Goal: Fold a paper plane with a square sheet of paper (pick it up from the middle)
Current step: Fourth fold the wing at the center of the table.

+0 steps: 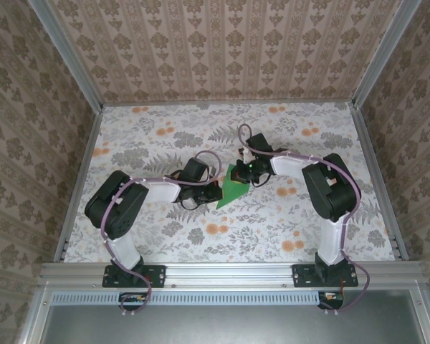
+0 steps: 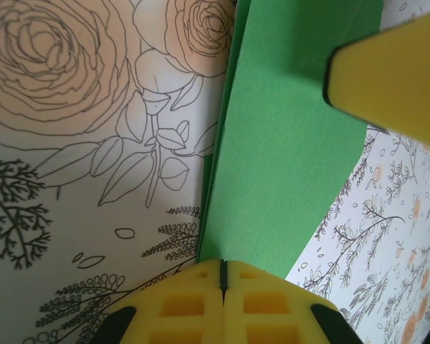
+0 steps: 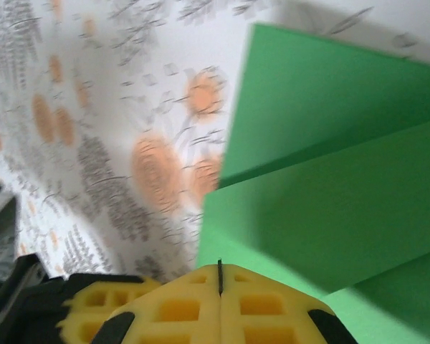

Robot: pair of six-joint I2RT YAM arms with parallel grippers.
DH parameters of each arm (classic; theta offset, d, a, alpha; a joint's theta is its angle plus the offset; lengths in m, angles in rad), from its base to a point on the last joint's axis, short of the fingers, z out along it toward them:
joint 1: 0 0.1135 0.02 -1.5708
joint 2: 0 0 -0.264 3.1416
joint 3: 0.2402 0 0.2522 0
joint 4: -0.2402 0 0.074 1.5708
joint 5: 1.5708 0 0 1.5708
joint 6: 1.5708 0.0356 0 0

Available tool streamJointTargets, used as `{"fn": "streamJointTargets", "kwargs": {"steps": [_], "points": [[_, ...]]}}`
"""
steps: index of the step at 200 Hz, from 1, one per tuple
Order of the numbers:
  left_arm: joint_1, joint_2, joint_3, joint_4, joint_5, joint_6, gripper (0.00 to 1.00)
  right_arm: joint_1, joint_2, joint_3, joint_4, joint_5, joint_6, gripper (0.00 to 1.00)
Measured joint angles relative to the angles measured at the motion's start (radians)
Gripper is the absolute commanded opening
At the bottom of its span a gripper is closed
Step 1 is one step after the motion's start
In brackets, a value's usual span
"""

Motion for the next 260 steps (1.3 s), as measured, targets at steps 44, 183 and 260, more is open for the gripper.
{"fn": "streamJointTargets", "kwargs": {"steps": [44, 183, 260], "points": [[0.000, 0.000, 0.000, -0.001, 0.000, 0.000, 0.00, 0.056, -0.018, -0.072, 0.042, 0.000, 0.027, 0.00], [-0.013, -0.001, 0.005, 0.014, 0.056, 0.002, 0.00, 0.056, 0.016, -0.060, 0.014, 0.019, 0.005, 0.00], [-0.016, 0.006, -0.024, 0.030, 0.061, 0.000, 0.00, 0.007, 0.051, -0.006, -0.006, 0.017, -0.007, 0.00]]}}
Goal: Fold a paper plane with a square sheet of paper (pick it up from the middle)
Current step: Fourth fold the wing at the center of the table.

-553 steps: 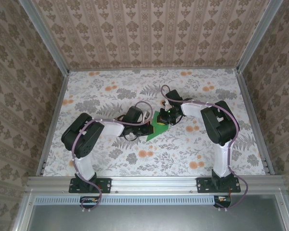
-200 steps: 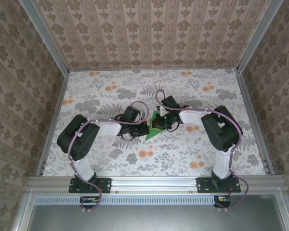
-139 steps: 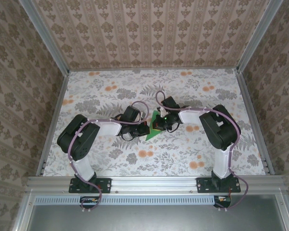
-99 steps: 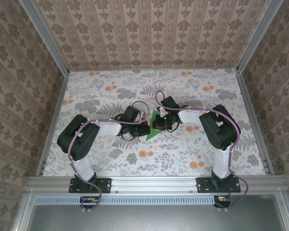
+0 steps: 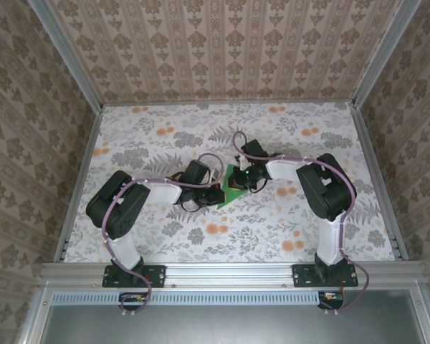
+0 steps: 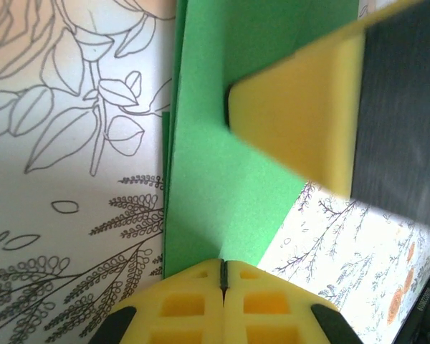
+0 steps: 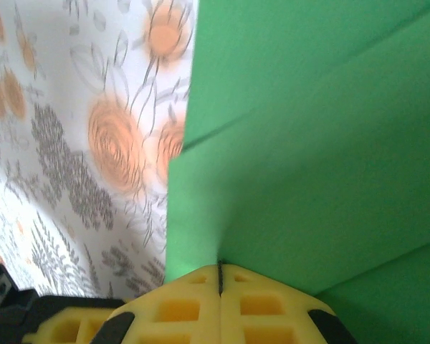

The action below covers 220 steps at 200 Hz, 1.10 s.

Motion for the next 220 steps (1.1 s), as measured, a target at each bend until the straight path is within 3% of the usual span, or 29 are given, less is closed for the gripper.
{"fn": "streamJointTargets", "kwargs": {"steps": [39, 104, 135, 190, 220], "points": [[0.004, -0.004, -0.032, 0.058, 0.011, -0.009, 0.00, -0.072, 0.053, 0.061, -0.004, -0.044, -0.010, 0.00], [0.005, -0.006, -0.028, 0.051, 0.018, -0.012, 0.00, -0.225, 0.129, 0.183, 0.000, -0.011, -0.003, 0.00], [0.006, -0.005, 0.020, -0.034, 0.014, -0.010, 0.19, -0.257, 0.117, 0.183, 0.000, 0.018, 0.005, 0.05], [0.054, -0.034, 0.183, -0.102, -0.024, 0.010, 0.61, -0.249, -0.130, 0.024, 0.019, 0.005, 0.047, 0.43], [0.104, -0.116, 0.192, -0.139, -0.086, 0.026, 0.81, -0.229, -0.203, -0.071, 0.057, -0.002, 0.107, 0.52]]}}
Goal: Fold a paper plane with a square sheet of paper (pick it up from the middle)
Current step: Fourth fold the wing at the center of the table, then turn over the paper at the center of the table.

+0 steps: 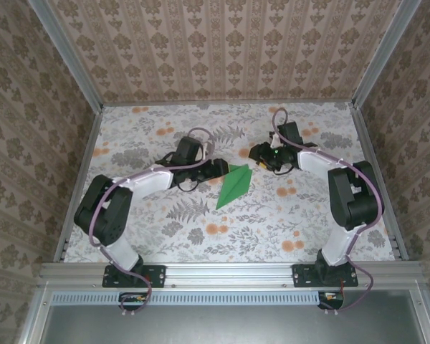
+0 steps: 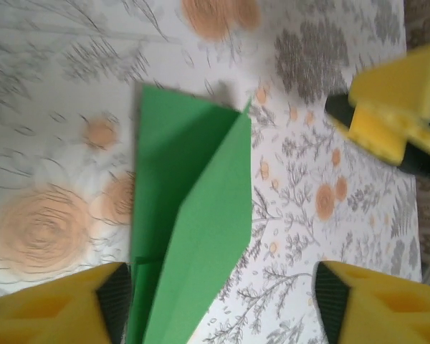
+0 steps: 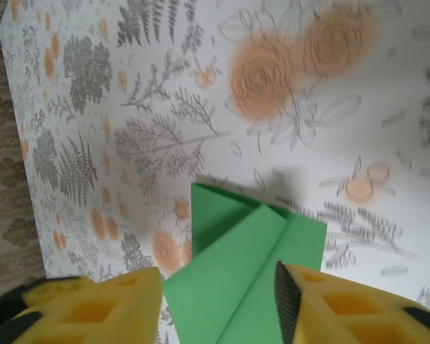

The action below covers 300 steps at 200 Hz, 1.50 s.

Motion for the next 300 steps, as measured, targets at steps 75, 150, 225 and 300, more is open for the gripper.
{"fn": "streamJointTargets", "kwargs": {"steps": [75, 150, 225, 300], "points": [[0.130, -0.181, -0.124, -0.102, -0.173, 0.016, 1.00, 0.126, 0.069, -0.055, 0.047, 0.000, 0.117, 0.43], [0.174, -0.226, -0.177, -0.127, -0.178, 0.021, 1.00, 0.146, 0.109, -0.009, 0.050, 0.000, 0.138, 0.44], [0.193, -0.226, -0.178, -0.134, -0.178, 0.021, 1.00, 0.152, 0.138, -0.010, 0.110, -0.045, 0.164, 0.46], [0.195, -0.227, -0.190, -0.136, -0.179, 0.021, 1.00, 0.152, 0.117, -0.032, 0.070, 0.038, 0.164, 0.52]]}}
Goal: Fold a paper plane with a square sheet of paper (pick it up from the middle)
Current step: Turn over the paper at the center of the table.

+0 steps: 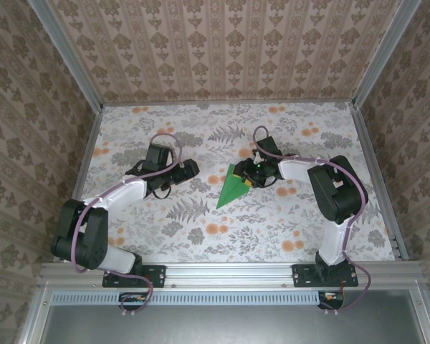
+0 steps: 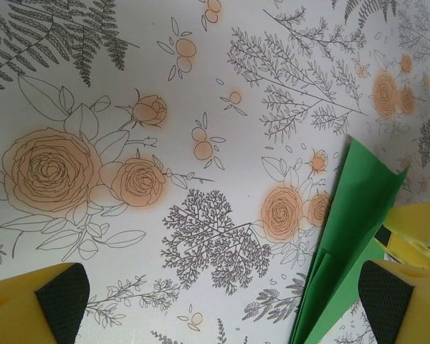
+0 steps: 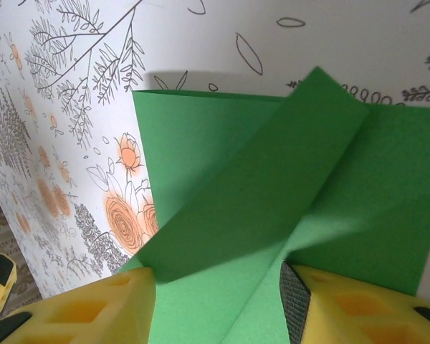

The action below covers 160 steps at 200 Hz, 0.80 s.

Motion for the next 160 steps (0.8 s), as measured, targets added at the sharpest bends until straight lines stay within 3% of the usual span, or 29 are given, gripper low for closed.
{"fn": "streamJointTargets", "kwargs": {"steps": [99, 160], "points": [[0.001, 0.000, -0.006, 0.001, 0.005, 0.000, 1.00, 0.002, 0.010, -0.029, 0.169, -0.124, 0.051, 0.48], [0.011, 0.000, -0.032, 0.029, 0.040, -0.032, 1.00, 0.027, 0.038, -0.067, 0.240, -0.145, 0.055, 0.39]]}}
